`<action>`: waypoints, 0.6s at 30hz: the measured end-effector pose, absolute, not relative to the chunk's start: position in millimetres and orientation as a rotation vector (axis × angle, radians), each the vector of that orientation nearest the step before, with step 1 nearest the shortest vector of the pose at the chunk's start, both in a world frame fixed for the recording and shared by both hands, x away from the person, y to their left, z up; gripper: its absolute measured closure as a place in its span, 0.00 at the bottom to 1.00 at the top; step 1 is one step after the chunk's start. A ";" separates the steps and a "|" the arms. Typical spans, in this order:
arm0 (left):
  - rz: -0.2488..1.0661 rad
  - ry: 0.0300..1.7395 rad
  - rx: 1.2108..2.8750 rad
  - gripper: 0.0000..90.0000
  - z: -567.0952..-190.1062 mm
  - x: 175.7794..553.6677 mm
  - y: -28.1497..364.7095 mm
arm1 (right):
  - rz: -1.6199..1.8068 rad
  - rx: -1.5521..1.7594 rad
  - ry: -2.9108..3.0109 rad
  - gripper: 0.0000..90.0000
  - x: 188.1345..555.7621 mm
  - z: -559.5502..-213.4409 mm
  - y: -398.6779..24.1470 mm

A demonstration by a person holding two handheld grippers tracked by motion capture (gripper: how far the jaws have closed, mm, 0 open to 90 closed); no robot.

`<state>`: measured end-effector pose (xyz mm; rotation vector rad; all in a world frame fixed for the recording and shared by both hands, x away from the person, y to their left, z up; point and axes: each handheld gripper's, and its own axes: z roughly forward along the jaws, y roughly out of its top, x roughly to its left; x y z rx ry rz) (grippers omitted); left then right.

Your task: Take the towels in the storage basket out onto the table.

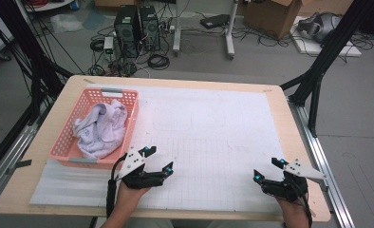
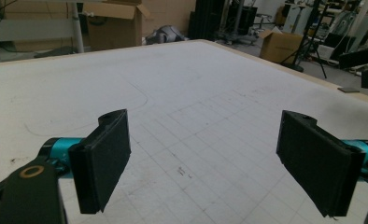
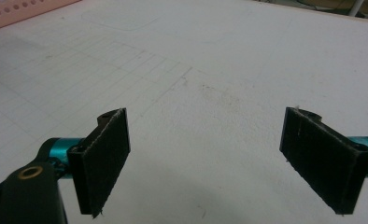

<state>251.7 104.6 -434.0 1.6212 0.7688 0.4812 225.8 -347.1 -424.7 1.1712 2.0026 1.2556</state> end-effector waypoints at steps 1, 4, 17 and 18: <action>0.479 0.771 1.620 0.20 -433.9 252.0 104.9 | 1.252 1.173 2.005 0.16 226.9 -425.2 -347.8; 0.479 0.777 1.616 0.20 -433.8 251.9 105.6 | 1.255 1.176 2.006 0.16 227.8 -425.5 -347.8; 0.479 0.796 1.619 0.20 -430.9 248.3 107.9 | 1.274 1.180 2.036 0.16 231.0 -425.3 -346.3; 0.481 0.796 1.615 0.20 -430.7 247.5 107.6 | 1.274 1.177 2.038 0.16 231.2 -425.5 -345.9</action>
